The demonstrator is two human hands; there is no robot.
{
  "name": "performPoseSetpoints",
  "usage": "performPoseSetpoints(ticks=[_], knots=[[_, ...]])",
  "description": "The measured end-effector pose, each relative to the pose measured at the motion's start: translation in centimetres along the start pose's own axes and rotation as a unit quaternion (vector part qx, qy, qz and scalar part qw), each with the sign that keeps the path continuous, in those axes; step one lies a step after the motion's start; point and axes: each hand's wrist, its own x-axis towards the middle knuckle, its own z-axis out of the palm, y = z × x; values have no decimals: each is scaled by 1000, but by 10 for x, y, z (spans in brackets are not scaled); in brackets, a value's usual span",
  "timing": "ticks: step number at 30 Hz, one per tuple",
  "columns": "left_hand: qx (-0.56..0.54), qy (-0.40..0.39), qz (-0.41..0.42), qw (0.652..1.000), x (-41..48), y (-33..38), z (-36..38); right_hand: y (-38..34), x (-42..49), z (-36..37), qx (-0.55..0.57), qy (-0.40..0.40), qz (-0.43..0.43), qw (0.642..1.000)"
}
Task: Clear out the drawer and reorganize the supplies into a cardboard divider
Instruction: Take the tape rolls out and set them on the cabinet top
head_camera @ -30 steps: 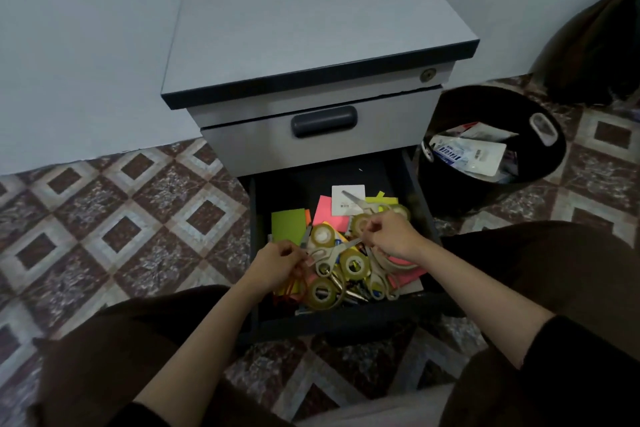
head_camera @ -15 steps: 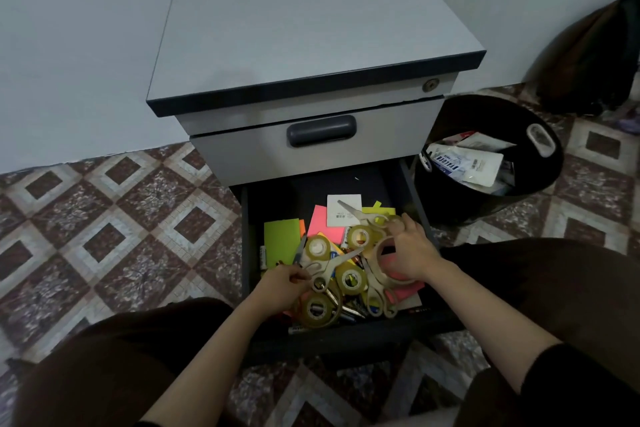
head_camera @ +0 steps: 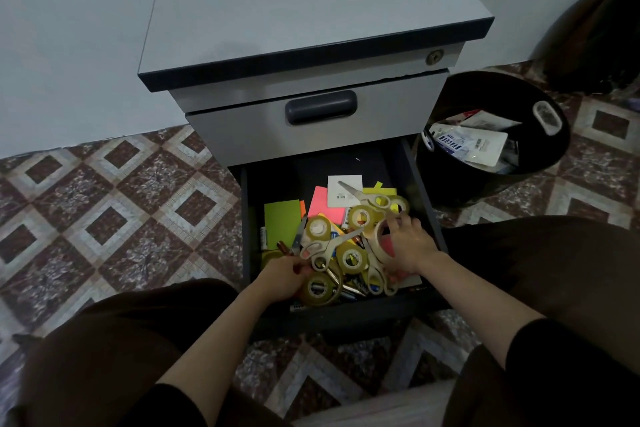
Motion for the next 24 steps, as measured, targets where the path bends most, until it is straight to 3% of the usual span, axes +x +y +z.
performPoseSetpoints(ticks=[9, 17, 24], knots=[[73, 8, 10, 997, 13, 2, 5, -4, 0, -3, 6, 48, 6, 999], [102, 63, -53, 991, 24, 9, 14, -7, 1, -5, 34, 25, 28, 999], [49, 78, -45, 995, 28, 9, 5, -7, 3, -4, 37, 23, 24, 999]])
